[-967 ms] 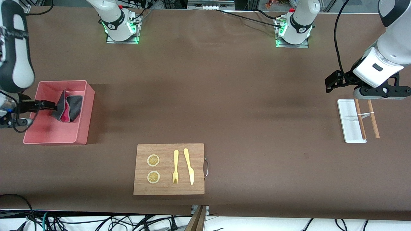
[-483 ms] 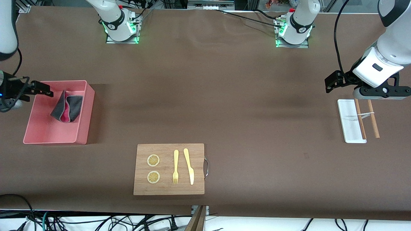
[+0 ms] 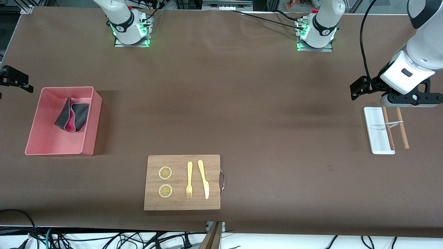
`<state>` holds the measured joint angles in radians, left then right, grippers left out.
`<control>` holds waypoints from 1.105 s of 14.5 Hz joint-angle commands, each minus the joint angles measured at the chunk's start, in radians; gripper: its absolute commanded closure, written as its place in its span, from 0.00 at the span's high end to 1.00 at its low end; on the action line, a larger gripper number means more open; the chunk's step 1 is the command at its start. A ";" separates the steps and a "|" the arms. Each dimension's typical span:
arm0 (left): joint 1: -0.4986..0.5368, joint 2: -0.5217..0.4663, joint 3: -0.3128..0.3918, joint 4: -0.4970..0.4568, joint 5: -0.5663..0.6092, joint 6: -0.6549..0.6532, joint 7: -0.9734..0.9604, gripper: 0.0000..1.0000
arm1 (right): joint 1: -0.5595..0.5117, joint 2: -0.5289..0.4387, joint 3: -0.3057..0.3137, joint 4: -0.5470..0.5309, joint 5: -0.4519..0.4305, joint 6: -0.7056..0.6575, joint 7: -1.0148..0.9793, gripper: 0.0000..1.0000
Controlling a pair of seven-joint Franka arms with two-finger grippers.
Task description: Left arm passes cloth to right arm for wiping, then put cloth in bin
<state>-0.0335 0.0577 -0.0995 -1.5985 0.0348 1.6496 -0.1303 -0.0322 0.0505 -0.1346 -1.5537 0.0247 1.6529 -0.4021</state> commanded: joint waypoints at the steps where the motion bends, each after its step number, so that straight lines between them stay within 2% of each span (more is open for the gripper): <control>1: -0.002 0.002 0.000 0.009 -0.007 0.001 0.004 1.00 | -0.006 -0.012 0.004 0.011 -0.022 -0.041 0.003 1.00; 4: -0.002 0.002 0.000 0.009 -0.007 0.001 0.004 1.00 | -0.008 -0.018 0.007 0.011 -0.023 -0.085 0.136 1.00; 7: -0.002 0.002 0.000 0.009 -0.007 0.001 0.004 1.00 | -0.008 -0.030 0.076 0.011 -0.028 -0.151 0.300 1.00; 9: -0.002 0.001 0.000 0.009 -0.007 0.001 0.006 1.00 | -0.008 -0.032 0.079 0.011 -0.023 -0.182 0.382 1.00; 11: -0.002 0.002 0.000 0.009 -0.007 0.001 0.004 1.00 | -0.008 -0.031 0.081 0.003 -0.026 -0.200 0.381 1.00; 13: -0.002 0.002 0.000 0.009 -0.007 0.001 0.006 1.00 | -0.008 -0.032 0.111 0.006 -0.032 -0.202 0.382 1.00; 16: -0.002 0.002 0.000 0.009 -0.007 0.001 0.004 1.00 | -0.009 -0.020 0.112 0.014 -0.040 -0.202 0.376 1.00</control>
<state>-0.0336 0.0577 -0.0998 -1.5984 0.0348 1.6496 -0.1303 -0.0327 0.0311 -0.0346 -1.5518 0.0013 1.4705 -0.0387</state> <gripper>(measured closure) 0.000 0.000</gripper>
